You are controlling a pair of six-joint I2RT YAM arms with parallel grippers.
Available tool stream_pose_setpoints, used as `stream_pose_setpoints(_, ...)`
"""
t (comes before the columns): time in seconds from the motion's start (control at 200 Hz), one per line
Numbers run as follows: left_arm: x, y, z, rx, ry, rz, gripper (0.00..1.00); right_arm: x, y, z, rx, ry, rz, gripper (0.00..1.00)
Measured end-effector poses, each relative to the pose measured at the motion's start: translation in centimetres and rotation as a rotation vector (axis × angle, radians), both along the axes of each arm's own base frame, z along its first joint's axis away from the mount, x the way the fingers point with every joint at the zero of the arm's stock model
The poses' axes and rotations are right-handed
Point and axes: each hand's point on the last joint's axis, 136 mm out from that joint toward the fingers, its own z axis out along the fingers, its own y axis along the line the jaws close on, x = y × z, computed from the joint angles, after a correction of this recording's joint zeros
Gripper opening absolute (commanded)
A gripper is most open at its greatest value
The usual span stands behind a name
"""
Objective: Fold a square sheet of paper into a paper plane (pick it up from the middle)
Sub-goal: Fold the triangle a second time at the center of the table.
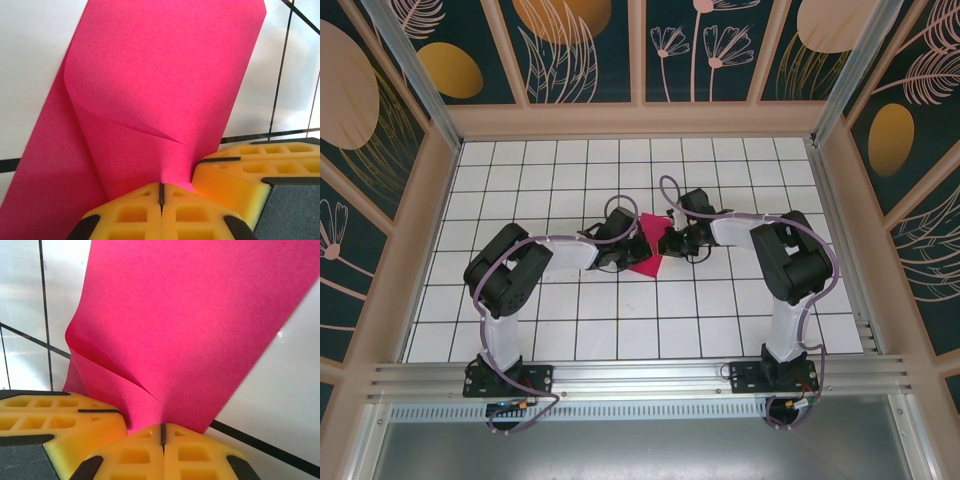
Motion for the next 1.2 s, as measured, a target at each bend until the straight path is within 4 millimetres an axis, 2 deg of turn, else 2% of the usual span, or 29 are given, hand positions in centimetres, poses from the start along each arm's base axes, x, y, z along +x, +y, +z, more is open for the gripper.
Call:
stream_pose_setpoints(0.085, 0.1, 0.1, 0.0, 0.015, 0.006, 0.004, 0.08, 0.0, -0.1, -0.1, -0.006, -0.002, 0.005, 0.05)
stream_pose_setpoints(0.315, 0.5, 0.3, 0.2, 0.031, -0.014, -0.021, 0.23, 0.0, -0.1, -0.2, -0.021, -0.010, 0.024, 0.06)
stream_pose_setpoints(0.636, 2.7, 1.6, 0.7, 0.035, -0.047, -0.001, 0.23, 0.0, -0.1, -0.2, -0.028, -0.013, 0.033, 0.06)
stream_pose_setpoints(0.731, 2.9, 1.9, 0.2, 0.044, -0.042, 0.004, 0.23, 0.0, -0.1, -0.2, -0.031, -0.012, 0.033, 0.06)
stream_pose_setpoints(1.006, 3.1, 1.9, 0.3, 0.060, -0.055, -0.016, 0.29, 0.0, -0.2, -0.3, -0.034, -0.012, 0.032, 0.06)
stream_pose_setpoints(1.201, 3.7, 2.6, 0.4, 0.081, -0.066, -0.016, 0.33, 0.0, -0.2, -0.3, -0.036, -0.012, 0.032, 0.06)
